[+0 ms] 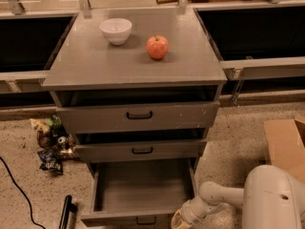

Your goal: Close bottom drawer

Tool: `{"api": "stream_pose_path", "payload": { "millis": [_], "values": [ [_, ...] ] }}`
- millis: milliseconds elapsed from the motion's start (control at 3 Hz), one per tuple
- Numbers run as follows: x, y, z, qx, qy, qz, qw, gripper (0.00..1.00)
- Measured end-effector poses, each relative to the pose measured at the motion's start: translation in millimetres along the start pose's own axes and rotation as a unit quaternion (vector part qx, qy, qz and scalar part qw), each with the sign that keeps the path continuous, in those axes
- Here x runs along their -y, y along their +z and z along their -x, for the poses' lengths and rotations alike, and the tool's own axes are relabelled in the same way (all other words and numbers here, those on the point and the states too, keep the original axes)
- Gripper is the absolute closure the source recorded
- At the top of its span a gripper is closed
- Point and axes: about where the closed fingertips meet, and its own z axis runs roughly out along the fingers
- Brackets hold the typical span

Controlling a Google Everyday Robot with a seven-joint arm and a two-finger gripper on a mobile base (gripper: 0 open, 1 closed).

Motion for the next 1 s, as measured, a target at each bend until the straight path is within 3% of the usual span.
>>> {"api": "stream_pose_path", "payload": {
  "millis": [333, 1000],
  "values": [
    [5.1, -4.6, -1.6, -0.003, -0.001, -0.017, 0.9998, 0.58],
    [5.1, -4.7, -1.6, -0.003, -0.001, -0.017, 0.9998, 0.11]
  ]
}}
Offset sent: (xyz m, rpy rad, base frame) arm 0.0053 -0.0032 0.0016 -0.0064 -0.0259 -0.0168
